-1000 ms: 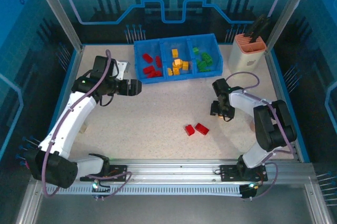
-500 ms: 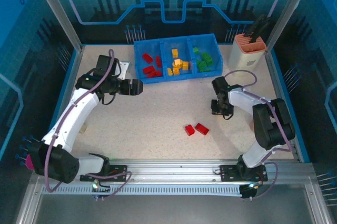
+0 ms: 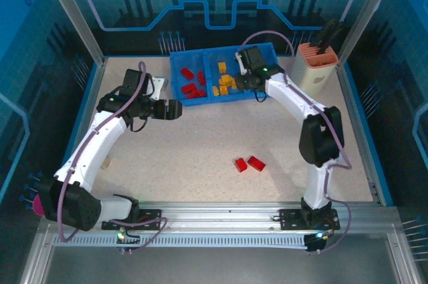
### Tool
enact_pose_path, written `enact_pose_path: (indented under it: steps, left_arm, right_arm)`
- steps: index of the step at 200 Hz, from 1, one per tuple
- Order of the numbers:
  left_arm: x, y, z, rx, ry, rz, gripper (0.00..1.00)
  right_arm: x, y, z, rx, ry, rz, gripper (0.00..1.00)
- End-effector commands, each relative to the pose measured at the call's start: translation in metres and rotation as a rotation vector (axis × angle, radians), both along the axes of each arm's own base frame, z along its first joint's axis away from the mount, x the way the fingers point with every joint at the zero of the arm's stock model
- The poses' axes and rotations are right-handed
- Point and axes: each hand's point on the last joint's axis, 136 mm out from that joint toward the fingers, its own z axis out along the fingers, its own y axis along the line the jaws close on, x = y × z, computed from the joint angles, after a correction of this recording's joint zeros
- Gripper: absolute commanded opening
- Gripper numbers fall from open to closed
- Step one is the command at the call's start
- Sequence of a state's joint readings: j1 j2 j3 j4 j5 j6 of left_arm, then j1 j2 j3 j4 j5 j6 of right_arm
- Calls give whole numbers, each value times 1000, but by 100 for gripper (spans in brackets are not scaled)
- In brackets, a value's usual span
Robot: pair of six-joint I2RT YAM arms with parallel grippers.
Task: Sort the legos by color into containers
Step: Place the lego in the container.
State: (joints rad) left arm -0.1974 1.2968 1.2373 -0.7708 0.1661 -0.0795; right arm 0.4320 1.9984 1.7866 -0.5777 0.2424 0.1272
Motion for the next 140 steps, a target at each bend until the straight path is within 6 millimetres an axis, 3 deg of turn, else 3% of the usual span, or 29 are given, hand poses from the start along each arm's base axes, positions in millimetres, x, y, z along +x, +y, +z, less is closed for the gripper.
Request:
enact_pose_path:
  steps: [1, 51, 62, 65, 73, 140]
  left_arm:
    - [-1, 1, -4, -18, -1, 16, 87]
    - [2, 0, -8, -28, 12, 11, 87]
    - [1, -1, -8, -30, 15, 10, 87]
    - [1, 0, -8, -30, 15, 11, 87]
    - [0, 0, -7, -28, 11, 13, 87]
    - [11, -13, 10, -132, -20, 2, 87]
  right_arm:
    - [20, 20, -25, -68, 29, 126, 27]
    - [40, 41, -52, -133, 63, 202, 28]
    - [40, 42, -49, -137, 58, 205, 30]
    - [40, 42, -64, -148, 80, 207, 30]
    - [41, 43, -66, -153, 82, 211, 32]
    - [38, 50, -58, -100, 89, 211, 56]
